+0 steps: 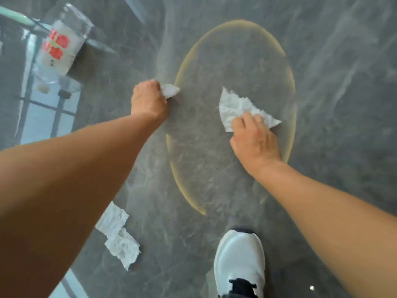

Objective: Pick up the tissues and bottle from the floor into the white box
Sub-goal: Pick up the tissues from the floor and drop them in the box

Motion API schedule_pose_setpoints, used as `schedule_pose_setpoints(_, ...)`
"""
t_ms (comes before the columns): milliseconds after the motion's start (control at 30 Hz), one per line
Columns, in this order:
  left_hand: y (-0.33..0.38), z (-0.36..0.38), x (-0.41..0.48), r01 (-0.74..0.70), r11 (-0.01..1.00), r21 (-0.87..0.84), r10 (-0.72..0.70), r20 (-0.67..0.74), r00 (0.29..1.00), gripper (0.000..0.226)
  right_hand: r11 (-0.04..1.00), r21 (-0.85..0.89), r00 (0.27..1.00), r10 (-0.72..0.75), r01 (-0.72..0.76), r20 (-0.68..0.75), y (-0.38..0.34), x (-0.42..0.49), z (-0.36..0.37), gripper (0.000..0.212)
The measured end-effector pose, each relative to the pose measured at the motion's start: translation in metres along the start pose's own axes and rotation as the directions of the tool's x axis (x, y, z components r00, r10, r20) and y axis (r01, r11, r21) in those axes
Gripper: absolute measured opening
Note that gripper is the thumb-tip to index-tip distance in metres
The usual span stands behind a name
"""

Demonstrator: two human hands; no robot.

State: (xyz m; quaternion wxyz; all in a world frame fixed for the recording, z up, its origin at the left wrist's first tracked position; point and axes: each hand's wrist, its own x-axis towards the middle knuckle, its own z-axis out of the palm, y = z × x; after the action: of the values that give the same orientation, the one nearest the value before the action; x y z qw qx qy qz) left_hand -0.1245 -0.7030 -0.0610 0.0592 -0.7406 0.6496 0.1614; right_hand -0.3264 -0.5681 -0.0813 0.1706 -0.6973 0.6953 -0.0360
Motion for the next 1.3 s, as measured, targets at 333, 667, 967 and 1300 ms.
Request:
schedule_pose_setpoints(333, 0.2, 0.017, -0.181, -0.23, 0.956, -0.18, 0.269, 0.237, 0.934, 0.012, 0.905, 0.173, 0.921, 0.372, -0.388, 0.119, 0.175, -0.162, -0.102, 0.019)
schedule_pose_setpoints(667, 0.403, 0.07, -0.461, -0.331, 0.891, -0.311, 0.432, 0.355, 0.829, 0.017, 0.64, 0.123, 0.651, 0.754, -0.759, 0.09, 0.367, -0.469, -0.225, 0.011)
schedule_pose_setpoints(967, 0.489, 0.116, -0.611, -0.564, 0.776, -0.281, 0.628, 0.422, 0.654, 0.017, 0.172, 0.217, 0.189, 0.98, -0.961, 0.058, 0.422, -0.647, -0.222, 0.023)
schedule_pose_setpoints(1300, 0.465, 0.119, -0.628, -0.628, 0.72, -0.294, 0.671, 0.526, 0.523, 0.02, 0.185, 0.024, 0.186, 0.98, -0.982, 0.063, 0.39, -0.638, -0.2, 0.028)
